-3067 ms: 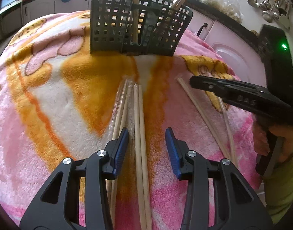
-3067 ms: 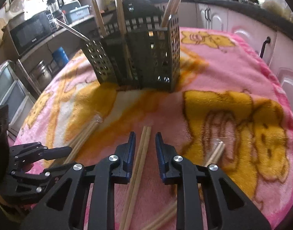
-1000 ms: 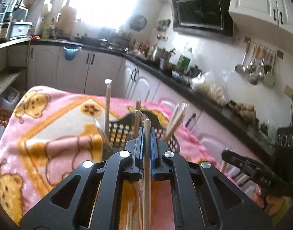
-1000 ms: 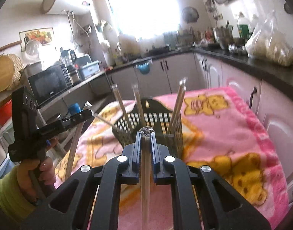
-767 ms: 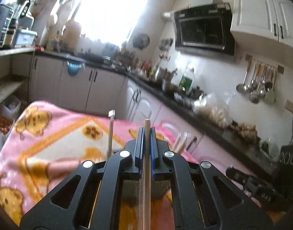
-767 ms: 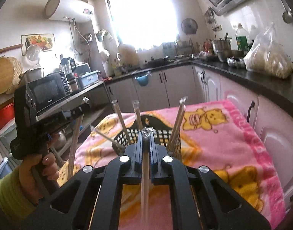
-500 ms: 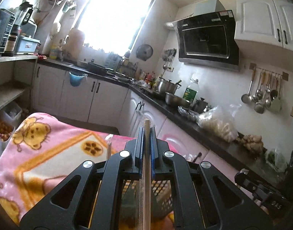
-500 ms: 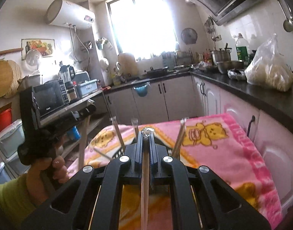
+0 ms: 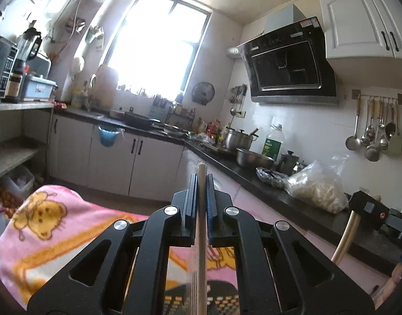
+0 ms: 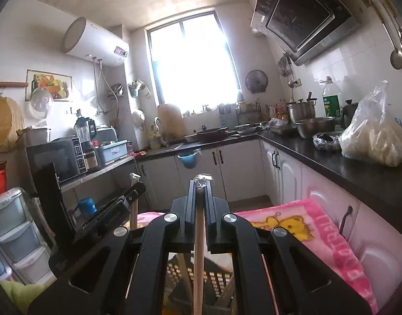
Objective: Organize utensils
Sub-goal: 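Lift both held chopstick pairs up over the green caddy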
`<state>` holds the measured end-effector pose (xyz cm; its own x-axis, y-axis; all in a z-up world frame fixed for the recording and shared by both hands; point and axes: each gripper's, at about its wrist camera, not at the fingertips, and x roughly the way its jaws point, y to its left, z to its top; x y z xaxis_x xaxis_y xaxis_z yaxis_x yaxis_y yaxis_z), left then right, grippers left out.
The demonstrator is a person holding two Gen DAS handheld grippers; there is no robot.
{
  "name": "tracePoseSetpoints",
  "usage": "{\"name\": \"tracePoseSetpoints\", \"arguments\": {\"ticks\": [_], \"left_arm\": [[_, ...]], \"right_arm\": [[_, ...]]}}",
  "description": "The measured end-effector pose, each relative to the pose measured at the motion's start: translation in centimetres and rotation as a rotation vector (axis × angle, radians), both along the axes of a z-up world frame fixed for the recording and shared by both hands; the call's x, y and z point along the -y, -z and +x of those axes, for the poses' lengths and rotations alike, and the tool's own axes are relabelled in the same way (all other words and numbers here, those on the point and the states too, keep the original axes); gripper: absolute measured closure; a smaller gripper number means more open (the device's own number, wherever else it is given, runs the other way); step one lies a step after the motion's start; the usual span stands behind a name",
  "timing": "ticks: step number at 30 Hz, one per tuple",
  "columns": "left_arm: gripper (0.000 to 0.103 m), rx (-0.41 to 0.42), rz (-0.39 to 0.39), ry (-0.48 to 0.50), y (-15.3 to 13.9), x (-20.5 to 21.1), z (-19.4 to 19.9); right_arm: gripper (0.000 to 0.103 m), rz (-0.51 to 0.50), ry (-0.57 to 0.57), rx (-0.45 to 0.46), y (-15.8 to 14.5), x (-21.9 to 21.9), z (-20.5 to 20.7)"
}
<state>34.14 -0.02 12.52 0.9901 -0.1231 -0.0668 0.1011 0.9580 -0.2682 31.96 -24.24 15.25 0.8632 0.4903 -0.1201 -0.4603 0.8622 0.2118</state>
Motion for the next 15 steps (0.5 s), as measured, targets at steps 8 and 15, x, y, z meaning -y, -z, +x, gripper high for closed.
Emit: {"name": "tracePoseSetpoints", "arguments": {"ticks": [8, 15], "left_arm": [[0.102, 0.046, 0.023, -0.04, 1.3, -0.1, 2.0], [0.102, 0.05, 0.065, -0.046, 2.8, 0.5, 2.6]], "right_arm": [[0.097, 0.009, 0.033, 0.016, 1.4, -0.8, 2.5], [0.097, 0.009, 0.083, 0.052, 3.0, -1.4, 3.4]]}}
